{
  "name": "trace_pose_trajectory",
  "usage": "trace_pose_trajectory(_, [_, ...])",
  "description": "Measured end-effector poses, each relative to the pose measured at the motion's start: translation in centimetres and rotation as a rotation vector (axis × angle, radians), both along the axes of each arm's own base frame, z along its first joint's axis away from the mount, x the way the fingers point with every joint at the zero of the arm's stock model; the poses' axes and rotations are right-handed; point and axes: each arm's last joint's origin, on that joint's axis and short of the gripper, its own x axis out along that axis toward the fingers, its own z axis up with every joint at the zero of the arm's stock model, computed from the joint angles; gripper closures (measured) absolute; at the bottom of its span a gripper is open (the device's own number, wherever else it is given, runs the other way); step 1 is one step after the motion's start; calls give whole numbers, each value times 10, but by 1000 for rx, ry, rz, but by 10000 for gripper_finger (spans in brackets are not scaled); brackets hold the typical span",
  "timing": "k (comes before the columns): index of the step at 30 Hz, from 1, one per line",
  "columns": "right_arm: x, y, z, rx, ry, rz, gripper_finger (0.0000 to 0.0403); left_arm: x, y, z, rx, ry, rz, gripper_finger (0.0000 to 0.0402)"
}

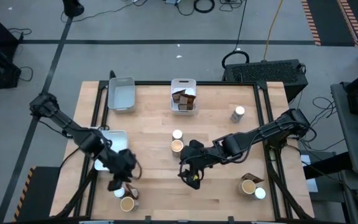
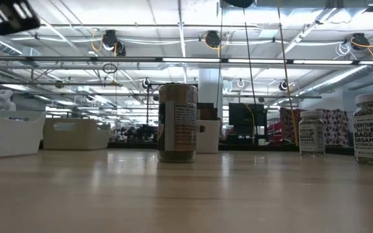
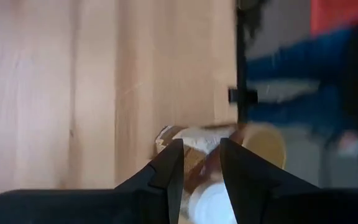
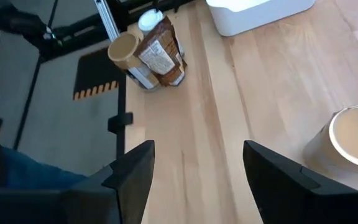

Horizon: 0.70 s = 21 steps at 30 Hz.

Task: Sort spices by type
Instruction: Put the brown seasoning pack into the top white bin

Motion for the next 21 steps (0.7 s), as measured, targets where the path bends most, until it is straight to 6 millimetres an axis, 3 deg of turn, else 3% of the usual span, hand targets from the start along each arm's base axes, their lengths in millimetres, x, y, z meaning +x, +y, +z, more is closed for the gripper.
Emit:
trace_pose_trajectory(10, [5, -16, -1, -185, -32, 124, 177, 4, 8, 3, -338, 341, 488, 292])
trace_pose_trajectory(21, [4, -41, -9, -196, 57, 332, 177, -9, -11, 3, -484, 573, 748, 292])
